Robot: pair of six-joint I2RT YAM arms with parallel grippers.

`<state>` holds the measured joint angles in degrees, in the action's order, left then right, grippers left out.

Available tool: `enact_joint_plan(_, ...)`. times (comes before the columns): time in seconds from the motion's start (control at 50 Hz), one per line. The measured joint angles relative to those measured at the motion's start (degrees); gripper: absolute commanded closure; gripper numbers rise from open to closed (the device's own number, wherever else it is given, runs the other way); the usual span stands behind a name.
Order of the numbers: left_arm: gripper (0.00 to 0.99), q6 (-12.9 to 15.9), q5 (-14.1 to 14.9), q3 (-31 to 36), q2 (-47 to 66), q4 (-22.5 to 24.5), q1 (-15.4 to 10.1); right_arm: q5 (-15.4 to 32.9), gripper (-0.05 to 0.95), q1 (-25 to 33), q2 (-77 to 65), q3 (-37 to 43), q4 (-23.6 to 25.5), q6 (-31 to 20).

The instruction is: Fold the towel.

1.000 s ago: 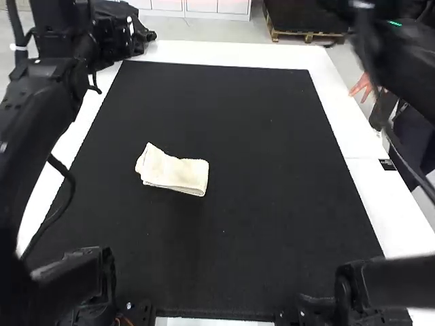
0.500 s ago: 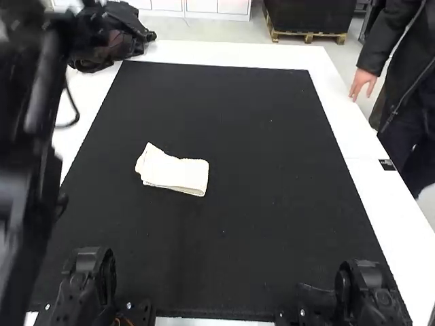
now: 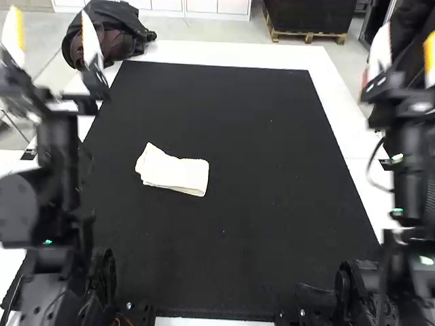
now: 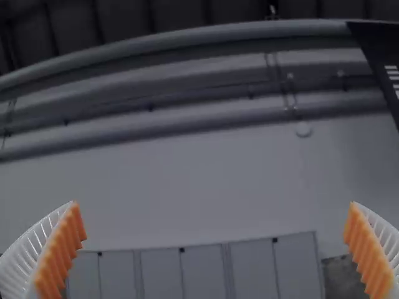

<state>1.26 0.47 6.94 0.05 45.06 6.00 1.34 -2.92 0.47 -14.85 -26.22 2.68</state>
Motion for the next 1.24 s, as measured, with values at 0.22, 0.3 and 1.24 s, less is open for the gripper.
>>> enact_joint_plan(0.22,0.028,3.39,1.49,-6.64,0.35,-13.11,0.00,3.08,-0.02,0.00,0.00,14.23,-3.04,-6.62)
enact_joint_plan(0.3,0.028,2.47,1.77,-6.64,0.35,-19.45,0.00,3.89,-0.02,0.00,0.20,14.53,2.84,-7.58)
enact_joint_plan(1.24,0.028,1.03,1.92,-6.62,0.35,-44.87,0.00,6.84,-0.02,0.04,0.11,14.53,24.96,-3.30)
